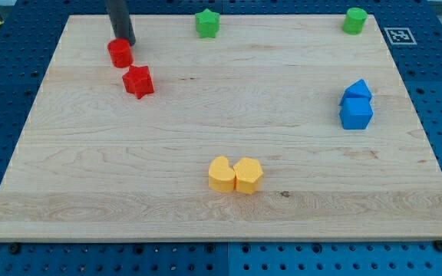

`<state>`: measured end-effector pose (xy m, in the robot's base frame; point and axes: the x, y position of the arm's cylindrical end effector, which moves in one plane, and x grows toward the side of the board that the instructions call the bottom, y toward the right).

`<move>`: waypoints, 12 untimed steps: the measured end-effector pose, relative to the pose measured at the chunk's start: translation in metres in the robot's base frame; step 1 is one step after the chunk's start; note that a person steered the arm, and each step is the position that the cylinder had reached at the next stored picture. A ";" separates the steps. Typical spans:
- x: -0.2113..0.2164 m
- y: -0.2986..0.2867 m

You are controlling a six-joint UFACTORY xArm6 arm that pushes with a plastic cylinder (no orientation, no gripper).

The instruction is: Slide the green star little bit right and down

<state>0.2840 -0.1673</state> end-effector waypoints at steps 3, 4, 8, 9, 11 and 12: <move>0.011 0.019; -0.005 0.004; 0.021 0.014; 0.021 0.018; -0.048 0.055; -0.089 0.091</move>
<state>0.1950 -0.0759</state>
